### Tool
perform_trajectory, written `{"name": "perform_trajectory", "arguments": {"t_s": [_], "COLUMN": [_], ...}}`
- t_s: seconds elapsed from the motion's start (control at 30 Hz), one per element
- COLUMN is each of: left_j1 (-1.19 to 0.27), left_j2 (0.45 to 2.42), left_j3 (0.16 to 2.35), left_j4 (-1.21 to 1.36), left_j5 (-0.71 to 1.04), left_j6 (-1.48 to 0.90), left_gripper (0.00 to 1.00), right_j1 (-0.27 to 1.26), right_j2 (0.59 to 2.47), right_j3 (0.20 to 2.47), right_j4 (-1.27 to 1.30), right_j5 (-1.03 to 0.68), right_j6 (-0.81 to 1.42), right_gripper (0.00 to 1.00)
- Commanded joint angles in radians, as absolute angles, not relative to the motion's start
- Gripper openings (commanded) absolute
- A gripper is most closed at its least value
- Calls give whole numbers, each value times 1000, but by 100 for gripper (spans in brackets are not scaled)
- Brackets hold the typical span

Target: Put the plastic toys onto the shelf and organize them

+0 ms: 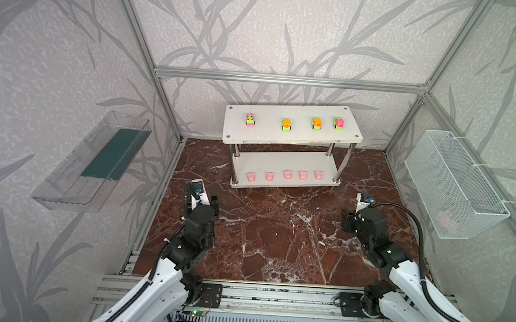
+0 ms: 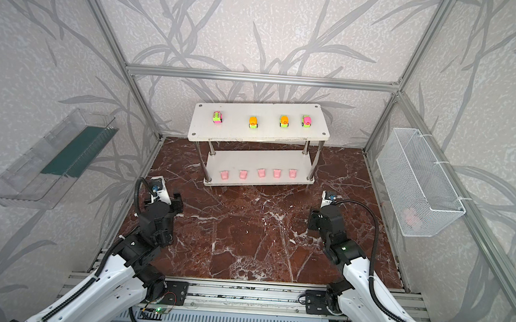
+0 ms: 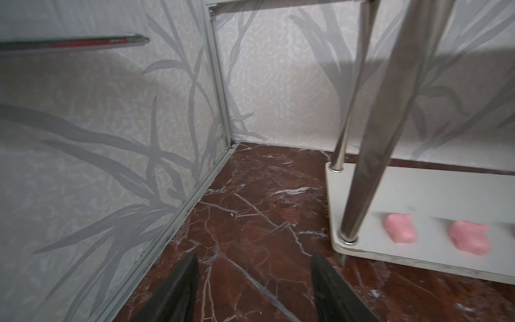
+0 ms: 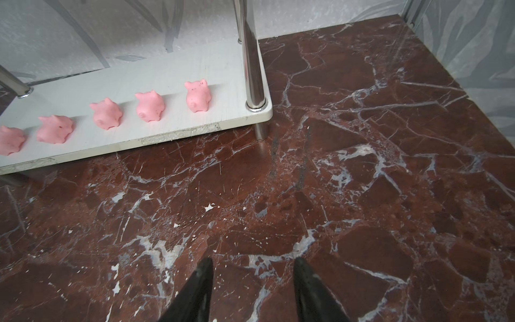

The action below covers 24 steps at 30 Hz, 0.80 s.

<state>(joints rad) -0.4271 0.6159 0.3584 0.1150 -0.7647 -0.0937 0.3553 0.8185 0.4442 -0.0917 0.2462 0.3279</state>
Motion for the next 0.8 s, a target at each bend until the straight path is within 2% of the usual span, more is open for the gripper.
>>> {"name": "perform_trajectory", "arguments": {"t_s": [0.0,0.2,0.43,0.63,0.77], "left_j1": [-359,-256,-35,3,9], "left_j2": [612,737,1025,1370,1515], "left_j3": [305,245,216,256,294], "left_j4": [360,501,714,984,1066], "left_j5": [-758,-661,-417,-350,-339], "left_j6": [-38,-7,-144,-107,-91], "left_gripper": [63,65,68,68,68], "right_j1": [350,347,344,317,277], "right_j2": [864,919,954,1021,1085], "right_j3": [444,430,408,427,437], "right_j4": [36,107,177,239,313], "right_j5": [313,348,386,426,459], "right_j6": [291,259,229,199,162], "right_gripper": [48,49,50,50,50]}}
